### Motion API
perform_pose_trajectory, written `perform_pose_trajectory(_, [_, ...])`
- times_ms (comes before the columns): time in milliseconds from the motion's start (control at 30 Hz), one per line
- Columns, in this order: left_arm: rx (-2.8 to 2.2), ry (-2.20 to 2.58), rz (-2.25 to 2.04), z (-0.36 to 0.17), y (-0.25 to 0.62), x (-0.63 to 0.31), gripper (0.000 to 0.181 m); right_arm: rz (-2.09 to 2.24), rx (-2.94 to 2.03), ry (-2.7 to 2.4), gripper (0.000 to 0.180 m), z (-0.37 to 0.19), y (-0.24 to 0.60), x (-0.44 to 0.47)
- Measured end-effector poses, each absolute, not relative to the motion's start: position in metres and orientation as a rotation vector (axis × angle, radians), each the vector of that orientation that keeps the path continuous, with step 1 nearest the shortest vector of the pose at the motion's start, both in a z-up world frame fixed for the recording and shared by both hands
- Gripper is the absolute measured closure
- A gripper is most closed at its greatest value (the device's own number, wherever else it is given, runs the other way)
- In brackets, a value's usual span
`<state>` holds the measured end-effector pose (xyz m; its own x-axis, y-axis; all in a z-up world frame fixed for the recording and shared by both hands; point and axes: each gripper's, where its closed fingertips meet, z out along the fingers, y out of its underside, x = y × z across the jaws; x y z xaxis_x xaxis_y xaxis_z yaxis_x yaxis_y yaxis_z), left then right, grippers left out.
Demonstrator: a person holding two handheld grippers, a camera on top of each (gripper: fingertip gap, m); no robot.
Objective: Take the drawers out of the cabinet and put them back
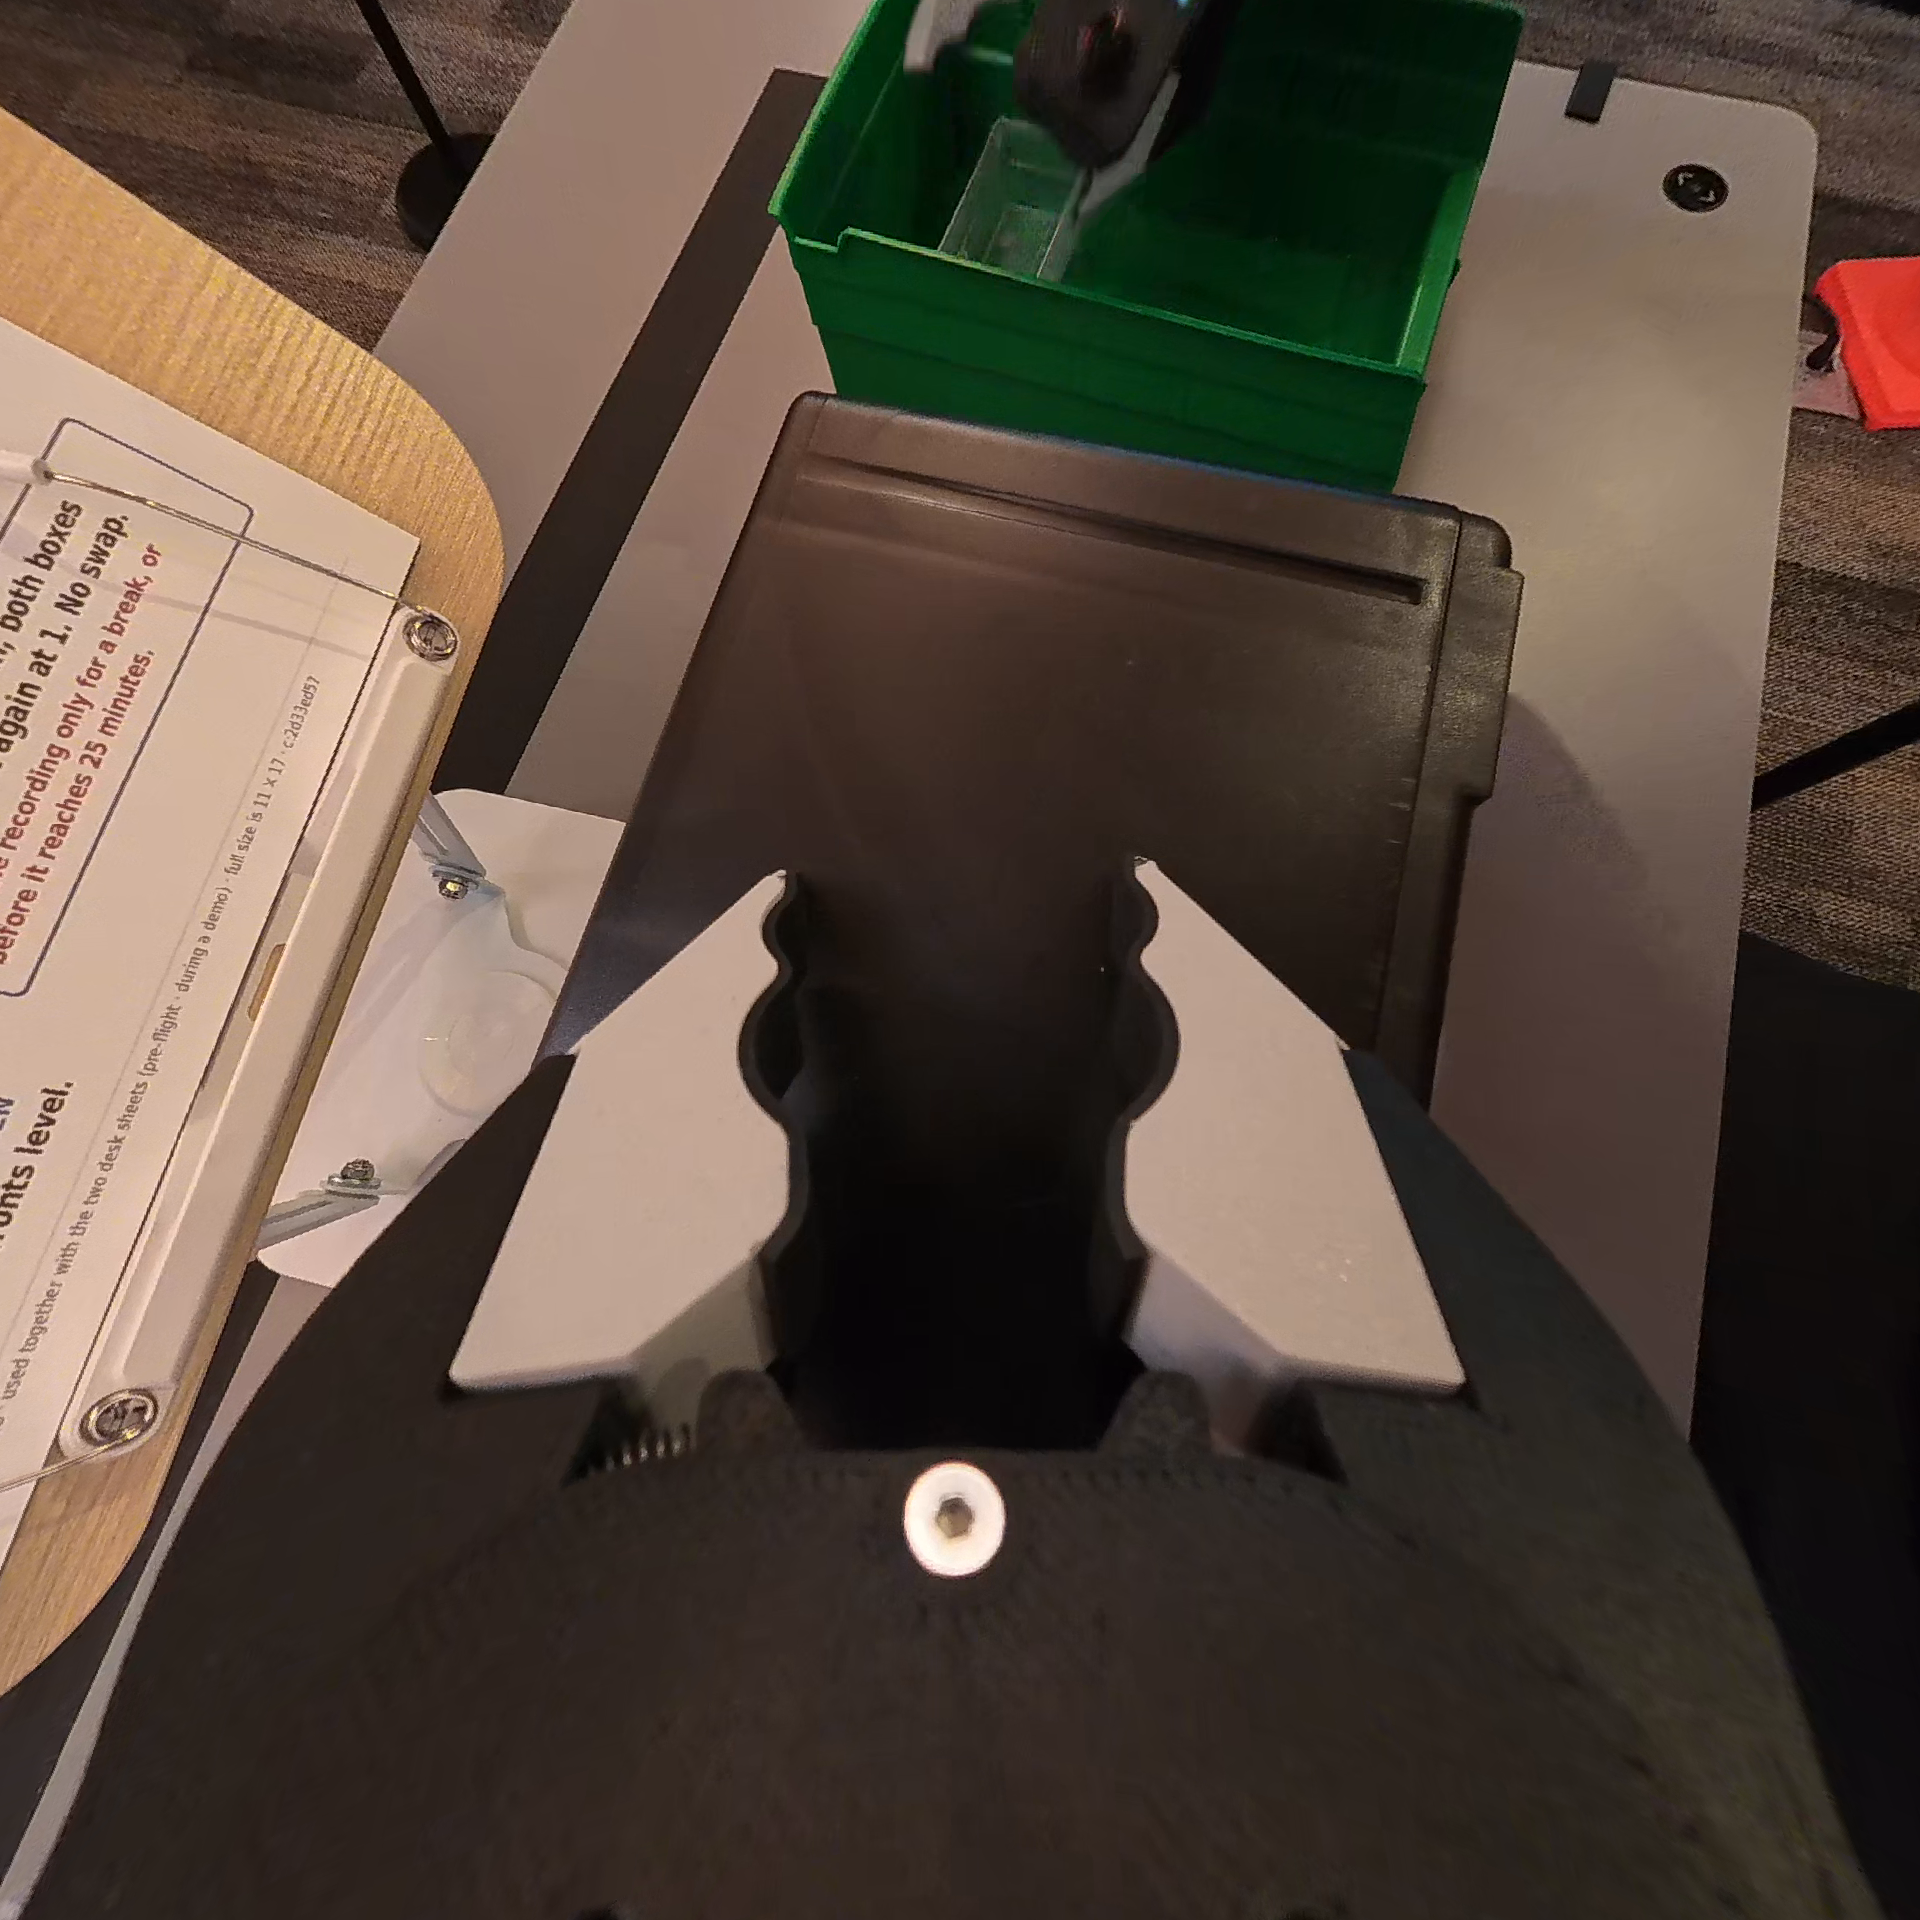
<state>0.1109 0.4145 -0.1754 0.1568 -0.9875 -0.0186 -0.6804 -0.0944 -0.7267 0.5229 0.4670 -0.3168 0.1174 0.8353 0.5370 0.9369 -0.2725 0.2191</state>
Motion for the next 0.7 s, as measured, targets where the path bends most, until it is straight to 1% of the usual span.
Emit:
perform_pose_trajectory(33, [-1.841,1.585,-0.662,-0.175,0.415,0.111,0.122,-0.885,-2.206,-1.680,0.087,-0.296,0.465,0.518])
perform_pose_trajectory(100, [-1.841,1.585,-0.662,-0.175,0.414,0.111,0.122,-0.827,-2.150,-1.503,0.103,-0.249,0.453,0.491])
perform_pose_trajectory(167, [-1.841,1.585,-0.662,-0.175,0.414,0.111,0.122,-0.770,-2.031,-1.435,0.116,-0.207,0.425,0.449])
perform_pose_trajectory(267, [-1.840,1.585,-0.660,-0.175,0.414,0.111,0.122,-0.613,-1.724,-1.449,0.123,-0.161,0.363,0.351])
perform_pose_trajectory(333, [-1.839,1.585,-0.659,-0.175,0.414,0.111,0.122,-0.501,-1.495,-1.471,0.133,-0.148,0.318,0.279])
perform_pose_trajectory(400, [-1.841,1.583,-0.658,-0.175,0.415,0.111,0.118,-0.409,-1.390,-1.500,0.134,-0.165,0.284,0.215])
perform_pose_trajectory(500, [-1.841,1.582,-0.657,-0.175,0.415,0.111,0.119,-0.500,-1.294,-1.520,0.135,-0.221,0.276,0.152])
perform_pose_trajectory(567, [-1.841,1.582,-0.656,-0.175,0.415,0.111,0.121,-0.587,-1.212,-1.549,0.135,-0.259,0.282,0.124])
perform_pose_trajectory(600, [-1.841,1.582,-0.656,-0.175,0.415,0.111,0.122,-0.622,-1.176,-1.521,0.138,-0.269,0.289,0.115])
perform_pose_trajectory(633, [-1.841,1.582,-0.656,-0.175,0.415,0.111,0.119,-0.623,-1.163,-1.475,0.138,-0.276,0.296,0.108])
perform_pose_trajectory(700, [-1.841,1.583,-0.658,-0.176,0.415,0.111,0.120,-0.657,-1.108,-1.412,0.143,-0.281,0.310,0.099])
